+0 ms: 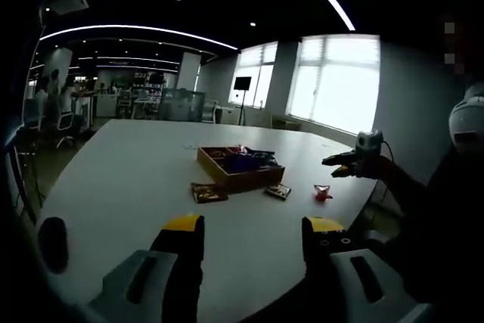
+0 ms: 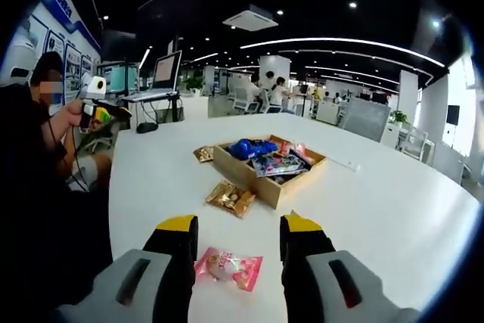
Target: Pick up the scattered marshmallows, QQ candies, Oreo cookies, and mixed nuts on the table and sort them into separate containers
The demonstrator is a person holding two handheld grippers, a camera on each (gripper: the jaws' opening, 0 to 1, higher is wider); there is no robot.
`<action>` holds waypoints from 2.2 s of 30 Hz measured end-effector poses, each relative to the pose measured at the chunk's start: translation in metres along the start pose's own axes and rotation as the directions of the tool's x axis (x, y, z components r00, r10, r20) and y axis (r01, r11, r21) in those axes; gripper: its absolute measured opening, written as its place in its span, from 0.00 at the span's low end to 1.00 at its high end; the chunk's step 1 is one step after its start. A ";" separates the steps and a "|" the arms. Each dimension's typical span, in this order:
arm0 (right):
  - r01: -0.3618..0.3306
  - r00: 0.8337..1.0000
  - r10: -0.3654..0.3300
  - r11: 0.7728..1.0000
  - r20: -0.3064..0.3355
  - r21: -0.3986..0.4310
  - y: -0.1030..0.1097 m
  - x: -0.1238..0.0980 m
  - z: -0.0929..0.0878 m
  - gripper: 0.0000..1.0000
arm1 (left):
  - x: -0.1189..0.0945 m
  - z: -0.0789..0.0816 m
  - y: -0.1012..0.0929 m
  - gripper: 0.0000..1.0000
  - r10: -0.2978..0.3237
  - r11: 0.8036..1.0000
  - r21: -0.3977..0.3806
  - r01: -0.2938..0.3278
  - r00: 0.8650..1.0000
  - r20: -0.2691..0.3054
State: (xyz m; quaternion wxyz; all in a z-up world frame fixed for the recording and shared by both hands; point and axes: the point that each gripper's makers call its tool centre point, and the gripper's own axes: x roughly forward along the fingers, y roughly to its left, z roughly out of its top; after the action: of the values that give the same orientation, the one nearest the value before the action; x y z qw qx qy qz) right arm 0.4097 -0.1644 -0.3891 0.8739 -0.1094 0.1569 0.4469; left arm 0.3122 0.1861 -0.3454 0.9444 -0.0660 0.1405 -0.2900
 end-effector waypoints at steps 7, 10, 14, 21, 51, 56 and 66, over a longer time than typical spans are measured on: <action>0.004 1.000 -0.004 1.000 -0.002 0.013 0.005 -0.011 -0.009 0.40 | 0.008 -0.001 -0.002 0.57 -0.010 1.000 0.001 0.010 1.000 -0.010; 0.009 1.000 -0.009 1.000 -0.001 0.018 0.008 -0.016 -0.012 0.40 | 0.012 0.000 -0.005 0.57 -0.016 1.000 0.005 0.016 1.000 -0.014; 0.018 1.000 -0.019 0.999 0.015 0.035 0.015 -0.027 -0.015 0.40 | 0.015 0.000 -0.005 0.57 -0.022 1.000 0.007 0.022 1.000 -0.016; 0.022 1.000 -0.022 0.998 0.003 0.057 0.022 -0.037 -0.027 0.40 | 0.026 0.000 -0.004 0.57 -0.034 0.999 0.007 0.034 0.999 -0.024; 0.012 1.000 -0.012 0.998 0.002 0.065 0.027 -0.041 -0.030 0.40 | 0.054 0.008 0.009 0.58 -0.038 0.995 0.084 0.046 0.995 -0.093; 0.010 1.000 -0.010 0.998 0.000 0.068 0.027 -0.041 -0.030 0.40 | 0.059 0.006 0.009 0.57 -0.047 0.993 0.101 0.060 0.992 -0.119; 0.004 1.000 -0.003 0.997 -0.007 0.078 0.027 -0.038 -0.034 0.40 | 0.068 0.009 0.016 0.57 -0.042 0.986 0.151 0.066 0.987 -0.158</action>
State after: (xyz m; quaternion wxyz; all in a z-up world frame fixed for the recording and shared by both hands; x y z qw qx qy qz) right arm 0.3611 -0.1885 -0.4075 0.8778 -0.0770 0.1771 0.4384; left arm 0.3774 0.1613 -0.3558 0.9248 0.0269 0.1881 -0.3297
